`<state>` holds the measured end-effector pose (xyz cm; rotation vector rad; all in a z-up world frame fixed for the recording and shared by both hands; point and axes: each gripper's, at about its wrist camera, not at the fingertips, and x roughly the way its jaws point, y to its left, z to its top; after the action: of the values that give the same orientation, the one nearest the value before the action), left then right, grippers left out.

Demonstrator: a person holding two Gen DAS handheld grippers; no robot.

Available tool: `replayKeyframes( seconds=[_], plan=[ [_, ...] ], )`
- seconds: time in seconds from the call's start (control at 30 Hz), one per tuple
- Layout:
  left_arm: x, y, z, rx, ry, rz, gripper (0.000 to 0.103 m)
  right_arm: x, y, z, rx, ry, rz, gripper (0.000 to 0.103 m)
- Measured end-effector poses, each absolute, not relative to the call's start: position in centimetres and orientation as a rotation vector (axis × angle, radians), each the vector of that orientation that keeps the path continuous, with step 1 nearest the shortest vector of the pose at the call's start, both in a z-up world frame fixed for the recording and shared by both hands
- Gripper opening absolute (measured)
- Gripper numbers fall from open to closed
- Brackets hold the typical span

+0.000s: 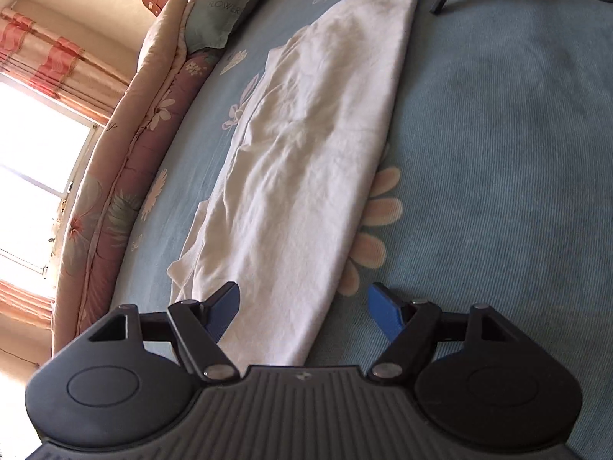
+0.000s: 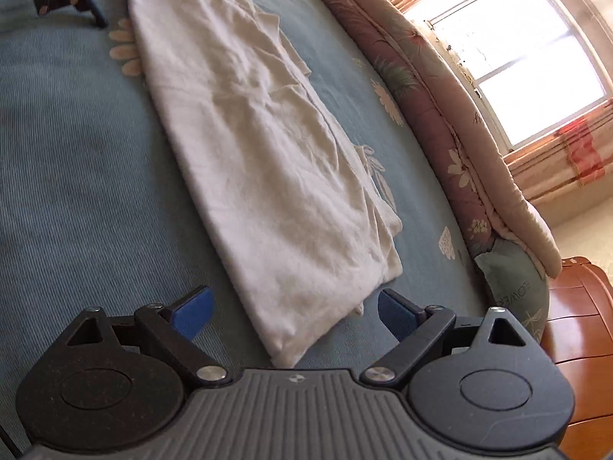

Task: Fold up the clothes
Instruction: 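Move both open tools to the shirt's opposite side edge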

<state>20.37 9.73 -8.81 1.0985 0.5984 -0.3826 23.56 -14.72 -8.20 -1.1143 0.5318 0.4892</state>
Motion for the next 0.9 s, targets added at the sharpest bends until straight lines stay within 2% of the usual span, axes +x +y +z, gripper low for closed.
replayKeyframes(
  seconds=[0.2, 0.57, 0.73, 0.9],
  plan=[
    [21.6, 7.8, -9.6, 1.211, 0.542, -0.345, 0.075, 23.8, -13.8, -9.3, -1.188, 0.47, 0.433, 0.103],
    [23.5, 1.8, -11.2, 1.341, 0.381, -0.378, 0.075, 24.5, -7.0, -10.0, -1.248, 0.28, 0.478, 0.103],
    [24.4, 2.8, -11.2, 1.339, 0.399, -0.358, 0.078, 25.0, -6.8, -9.8, -1.237, 0.276, 0.468, 0.103],
    [24.6, 7.0, -11.0, 1.333, 0.475, -0.268, 0.078, 25.6, -10.1, -9.6, -1.232, 0.329, 0.413, 0.103]
  ],
)
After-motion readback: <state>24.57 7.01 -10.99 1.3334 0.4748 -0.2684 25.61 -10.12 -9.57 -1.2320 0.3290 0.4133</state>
